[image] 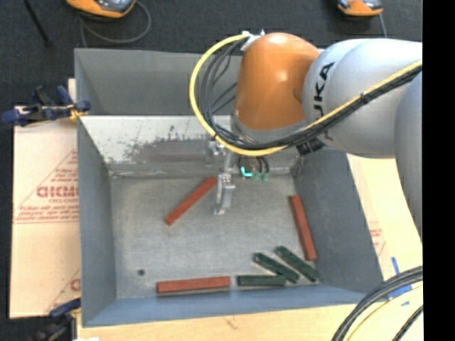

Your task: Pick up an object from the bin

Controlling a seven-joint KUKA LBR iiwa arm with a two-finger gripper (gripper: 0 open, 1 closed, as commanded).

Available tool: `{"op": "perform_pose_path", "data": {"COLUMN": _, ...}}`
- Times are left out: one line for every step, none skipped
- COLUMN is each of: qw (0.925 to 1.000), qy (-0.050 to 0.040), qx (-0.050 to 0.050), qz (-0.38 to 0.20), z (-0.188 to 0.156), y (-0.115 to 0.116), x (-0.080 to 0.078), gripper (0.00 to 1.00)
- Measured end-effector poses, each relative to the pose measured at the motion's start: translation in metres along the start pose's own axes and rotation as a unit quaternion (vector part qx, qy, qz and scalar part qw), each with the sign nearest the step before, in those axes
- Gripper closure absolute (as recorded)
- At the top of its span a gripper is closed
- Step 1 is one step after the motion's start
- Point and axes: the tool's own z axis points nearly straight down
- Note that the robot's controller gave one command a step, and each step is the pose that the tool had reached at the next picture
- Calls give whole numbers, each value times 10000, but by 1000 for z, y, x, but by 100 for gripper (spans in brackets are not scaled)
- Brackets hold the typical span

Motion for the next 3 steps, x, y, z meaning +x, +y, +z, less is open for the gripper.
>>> {"op": "perform_pose_path", "data": {"qw": 9917, "qy": -9, "qx": 9, "qz": -1287, "z": 128, "y": 40, "x": -27, "gripper": 0}}
{"op": "perform_pose_path", "data": {"qw": 9920, "qy": -34, "qx": -3, "qz": -1265, "z": 125, "y": 41, "x": -29, "gripper": 100}}
{"op": "perform_pose_path", "data": {"qw": 9846, "qy": -78, "qx": 15, "qz": -1746, "z": -3, "y": 31, "x": -9, "gripper": 100}}
